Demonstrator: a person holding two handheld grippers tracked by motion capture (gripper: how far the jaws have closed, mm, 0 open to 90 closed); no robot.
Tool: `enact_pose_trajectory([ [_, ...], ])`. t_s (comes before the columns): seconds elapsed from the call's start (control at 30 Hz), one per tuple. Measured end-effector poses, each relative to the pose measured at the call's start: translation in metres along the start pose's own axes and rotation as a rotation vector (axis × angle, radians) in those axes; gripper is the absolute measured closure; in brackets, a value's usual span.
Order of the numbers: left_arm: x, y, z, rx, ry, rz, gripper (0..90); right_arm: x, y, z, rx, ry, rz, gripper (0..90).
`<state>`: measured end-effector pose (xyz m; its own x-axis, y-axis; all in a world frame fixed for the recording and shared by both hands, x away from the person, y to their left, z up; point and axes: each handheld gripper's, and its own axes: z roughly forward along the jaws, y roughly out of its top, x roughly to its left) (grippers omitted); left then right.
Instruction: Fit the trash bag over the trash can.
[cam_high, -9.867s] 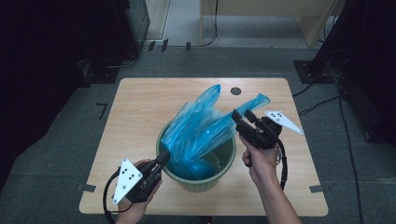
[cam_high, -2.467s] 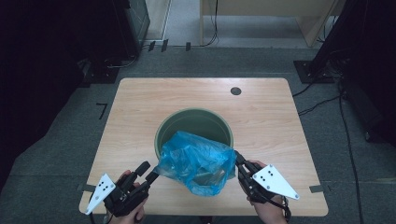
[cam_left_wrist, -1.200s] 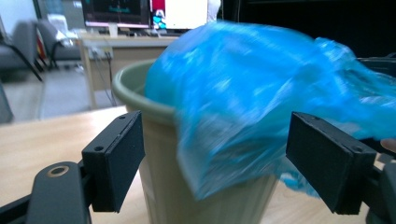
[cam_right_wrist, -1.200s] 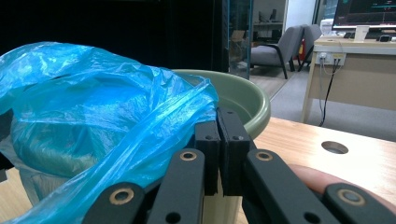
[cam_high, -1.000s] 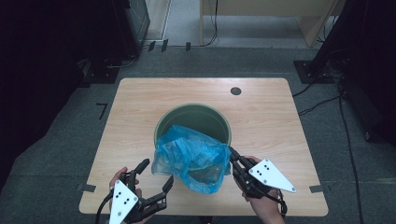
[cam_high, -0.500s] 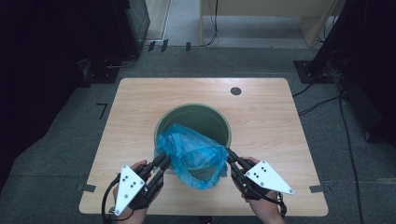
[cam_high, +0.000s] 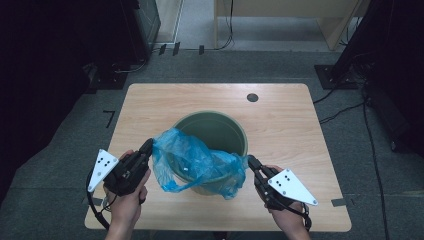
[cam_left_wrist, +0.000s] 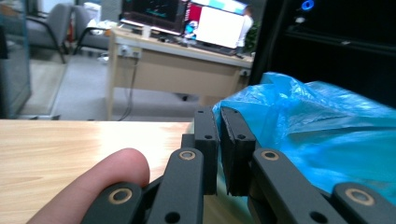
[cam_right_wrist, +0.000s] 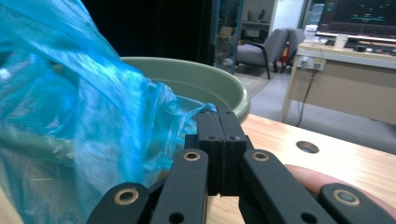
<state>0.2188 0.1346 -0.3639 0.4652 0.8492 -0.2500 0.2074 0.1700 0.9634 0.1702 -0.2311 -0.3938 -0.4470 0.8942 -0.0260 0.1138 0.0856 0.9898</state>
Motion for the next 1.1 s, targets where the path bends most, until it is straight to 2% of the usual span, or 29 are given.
enact_pose_trajectory([
  [0.07, 0.009, -0.003, 0.007, 0.016, 0.012, -0.024, 85.5, -0.002, -0.001, 0.001, 0.007, -0.013, -0.004, 90.0],
  [0.17, 0.024, -0.01, 0.018, 0.054, 0.032, -0.073, 86.0, -0.006, -0.007, 0.006, 0.052, -0.019, 0.001, 90.0],
  [0.23, 0.031, -0.016, 0.026, 0.081, 0.022, -0.113, 85.5, -0.007, -0.012, 0.009, 0.077, -0.016, 0.015, 90.0],
  [0.27, 0.034, -0.019, 0.029, 0.098, 0.021, -0.12, 85.6, -0.008, -0.015, 0.012, 0.097, -0.018, 0.018, 90.0],
  [0.33, 0.036, -0.024, 0.035, 0.124, 0.008, -0.139, 85.6, -0.009, -0.02, 0.015, 0.121, -0.014, 0.027, 90.0],
  [0.43, 0.034, -0.03, 0.039, 0.136, -0.012, -0.142, 85.7, -0.01, -0.025, 0.019, 0.139, -0.001, 0.04, 90.0],
  [0.47, 0.033, -0.031, 0.039, 0.136, -0.014, -0.142, 85.7, -0.011, -0.025, 0.019, 0.138, 0.009, 0.049, 86.1],
  [0.57, 0.033, -0.032, 0.038, 0.132, -0.018, -0.151, 85.5, -0.019, -0.025, 0.017, 0.112, 0.034, 0.073, 72.1],
  [0.63, 0.034, -0.03, 0.036, 0.12, -0.019, -0.162, 85.2, -0.028, -0.026, 0.012, 0.076, 0.067, 0.106, 67.6],
  [0.7, 0.035, -0.028, 0.033, 0.106, -0.026, -0.166, 85.1, -0.037, -0.027, 0.008, 0.043, 0.093, 0.116, 64.7],
  [0.8, 0.034, -0.025, 0.03, 0.087, -0.029, -0.167, 85.0, -0.048, -0.03, -0.001, -0.014, 0.138, 0.113, 59.9],
  [0.93, 0.033, -0.021, 0.027, 0.063, -0.035, -0.186, 85.3, -0.06, -0.034, -0.008, -0.061, 0.177, 0.08, 52.6],
  [1.03, 0.031, -0.019, 0.026, 0.051, -0.04, -0.184, 85.1, -0.066, -0.037, -0.012, -0.086, 0.2, 0.09, 49.4],
  [1.1, 0.03, -0.018, 0.024, 0.036, -0.054, -0.182, 80.8, -0.069, -0.037, -0.014, -0.096, 0.213, 0.103, 47.4],
])
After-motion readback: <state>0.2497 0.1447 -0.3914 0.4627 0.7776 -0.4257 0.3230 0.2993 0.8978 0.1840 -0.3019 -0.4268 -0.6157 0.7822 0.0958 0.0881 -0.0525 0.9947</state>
